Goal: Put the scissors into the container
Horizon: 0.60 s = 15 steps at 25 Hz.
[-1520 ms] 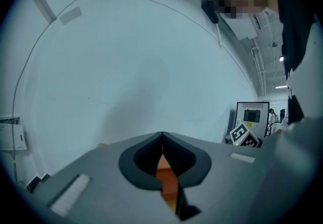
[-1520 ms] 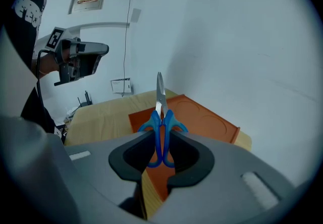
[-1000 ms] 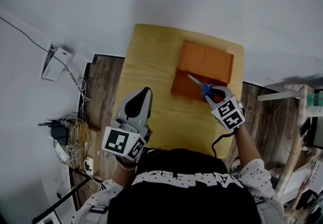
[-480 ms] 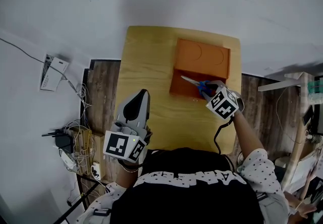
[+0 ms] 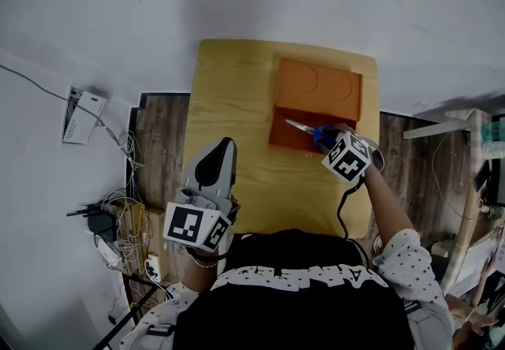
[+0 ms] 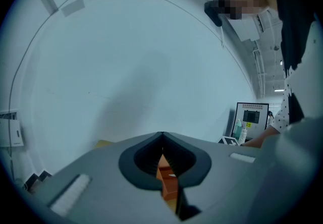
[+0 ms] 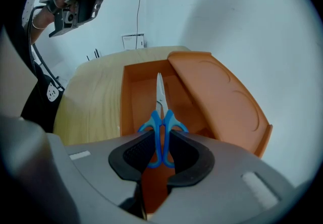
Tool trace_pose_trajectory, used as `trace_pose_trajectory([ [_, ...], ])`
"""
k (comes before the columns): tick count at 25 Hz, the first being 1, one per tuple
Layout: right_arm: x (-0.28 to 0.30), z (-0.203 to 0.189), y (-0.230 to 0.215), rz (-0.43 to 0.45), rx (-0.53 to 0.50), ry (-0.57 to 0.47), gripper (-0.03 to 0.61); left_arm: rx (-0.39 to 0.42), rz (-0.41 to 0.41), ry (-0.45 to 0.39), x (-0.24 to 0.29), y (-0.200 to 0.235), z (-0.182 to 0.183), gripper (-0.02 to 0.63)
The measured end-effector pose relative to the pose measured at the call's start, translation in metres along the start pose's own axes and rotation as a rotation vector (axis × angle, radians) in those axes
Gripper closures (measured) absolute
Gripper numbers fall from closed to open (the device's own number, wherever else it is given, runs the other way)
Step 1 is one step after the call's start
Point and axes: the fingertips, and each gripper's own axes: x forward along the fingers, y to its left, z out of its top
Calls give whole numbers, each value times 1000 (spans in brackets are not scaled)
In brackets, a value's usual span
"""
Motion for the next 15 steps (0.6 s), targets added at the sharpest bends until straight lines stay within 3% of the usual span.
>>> trace_pose_trajectory([
  [15,4,-2,-1,9,12,47,472,-14,3,-2,-4,10,-1,612],
])
